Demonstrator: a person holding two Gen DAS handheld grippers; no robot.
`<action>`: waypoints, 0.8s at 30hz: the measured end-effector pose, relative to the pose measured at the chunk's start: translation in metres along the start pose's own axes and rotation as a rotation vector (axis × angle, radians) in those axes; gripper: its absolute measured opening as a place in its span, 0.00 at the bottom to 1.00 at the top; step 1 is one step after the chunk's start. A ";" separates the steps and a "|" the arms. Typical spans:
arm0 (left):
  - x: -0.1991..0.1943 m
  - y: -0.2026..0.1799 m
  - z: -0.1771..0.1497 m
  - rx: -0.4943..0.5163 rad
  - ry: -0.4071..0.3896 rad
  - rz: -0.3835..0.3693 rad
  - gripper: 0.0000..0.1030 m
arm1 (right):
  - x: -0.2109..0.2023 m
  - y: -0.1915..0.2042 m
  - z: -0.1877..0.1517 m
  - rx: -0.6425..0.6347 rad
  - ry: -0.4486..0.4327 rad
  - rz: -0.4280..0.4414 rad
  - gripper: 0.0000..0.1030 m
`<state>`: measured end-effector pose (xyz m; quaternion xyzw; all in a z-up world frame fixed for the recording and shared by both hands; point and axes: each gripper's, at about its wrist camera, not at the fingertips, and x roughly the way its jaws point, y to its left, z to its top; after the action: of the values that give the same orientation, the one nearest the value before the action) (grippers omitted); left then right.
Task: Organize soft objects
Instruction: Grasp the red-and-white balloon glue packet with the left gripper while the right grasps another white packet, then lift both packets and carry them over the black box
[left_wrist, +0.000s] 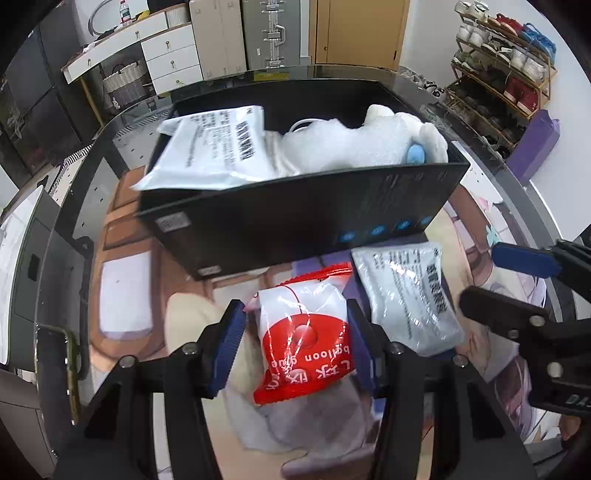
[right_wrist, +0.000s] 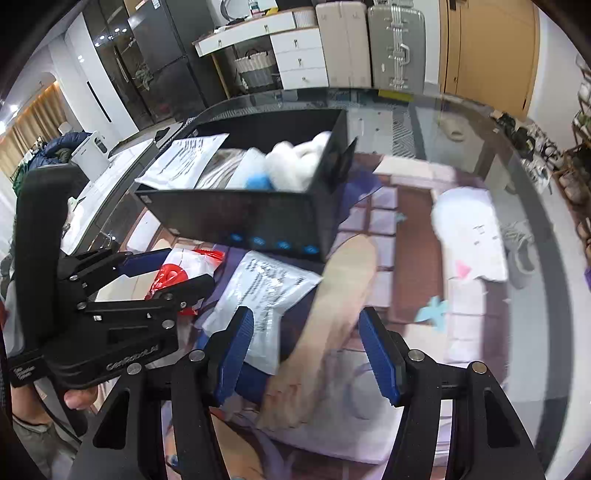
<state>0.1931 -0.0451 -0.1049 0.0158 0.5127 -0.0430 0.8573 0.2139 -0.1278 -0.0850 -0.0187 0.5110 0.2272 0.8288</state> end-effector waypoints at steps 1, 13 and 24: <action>-0.001 0.002 -0.001 -0.002 0.004 0.005 0.52 | 0.004 0.003 0.001 0.004 0.008 0.009 0.59; -0.005 0.037 -0.017 -0.021 0.008 0.030 0.52 | 0.034 0.030 0.010 0.015 0.032 -0.041 0.80; -0.012 0.053 -0.026 -0.045 0.006 0.030 0.52 | 0.056 0.063 0.017 -0.049 0.034 -0.158 0.80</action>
<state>0.1694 0.0099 -0.1078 0.0042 0.5157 -0.0187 0.8565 0.2237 -0.0471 -0.1120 -0.0831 0.5164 0.1731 0.8346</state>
